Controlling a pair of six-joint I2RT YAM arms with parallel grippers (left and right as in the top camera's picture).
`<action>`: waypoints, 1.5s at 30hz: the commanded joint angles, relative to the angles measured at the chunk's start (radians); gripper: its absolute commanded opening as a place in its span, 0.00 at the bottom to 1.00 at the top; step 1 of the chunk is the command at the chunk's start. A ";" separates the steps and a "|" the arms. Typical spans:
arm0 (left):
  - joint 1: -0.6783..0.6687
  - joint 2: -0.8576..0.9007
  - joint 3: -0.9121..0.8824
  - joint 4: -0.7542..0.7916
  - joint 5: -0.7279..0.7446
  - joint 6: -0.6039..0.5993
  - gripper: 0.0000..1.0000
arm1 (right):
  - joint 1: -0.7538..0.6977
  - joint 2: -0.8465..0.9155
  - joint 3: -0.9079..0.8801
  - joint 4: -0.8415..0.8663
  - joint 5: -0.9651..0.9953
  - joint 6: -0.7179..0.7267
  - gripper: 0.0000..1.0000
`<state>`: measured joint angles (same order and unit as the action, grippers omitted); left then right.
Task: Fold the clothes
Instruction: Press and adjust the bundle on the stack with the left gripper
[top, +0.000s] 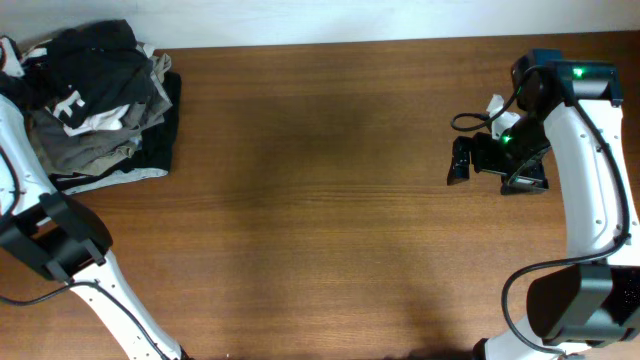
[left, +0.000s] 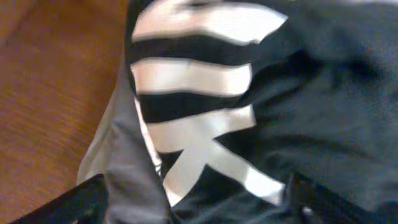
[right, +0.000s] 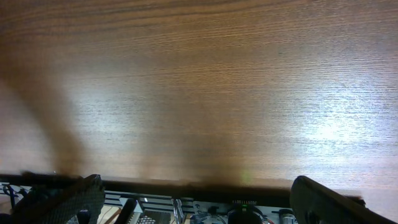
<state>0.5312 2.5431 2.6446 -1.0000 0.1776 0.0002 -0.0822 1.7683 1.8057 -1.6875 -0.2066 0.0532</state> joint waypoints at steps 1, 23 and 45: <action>-0.001 -0.121 0.021 0.063 0.029 -0.009 0.48 | 0.003 -0.004 0.010 -0.003 0.009 0.008 0.99; -0.038 0.229 0.021 0.397 -0.097 -0.038 0.01 | 0.003 -0.004 0.010 -0.012 0.005 0.034 0.99; -0.164 0.035 0.020 0.370 -0.089 -0.038 0.01 | 0.004 -0.004 0.010 -0.012 0.005 0.042 0.99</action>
<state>0.3756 2.5332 2.6656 -0.6235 0.0929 -0.0277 -0.0822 1.7683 1.8057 -1.6943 -0.2070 0.0837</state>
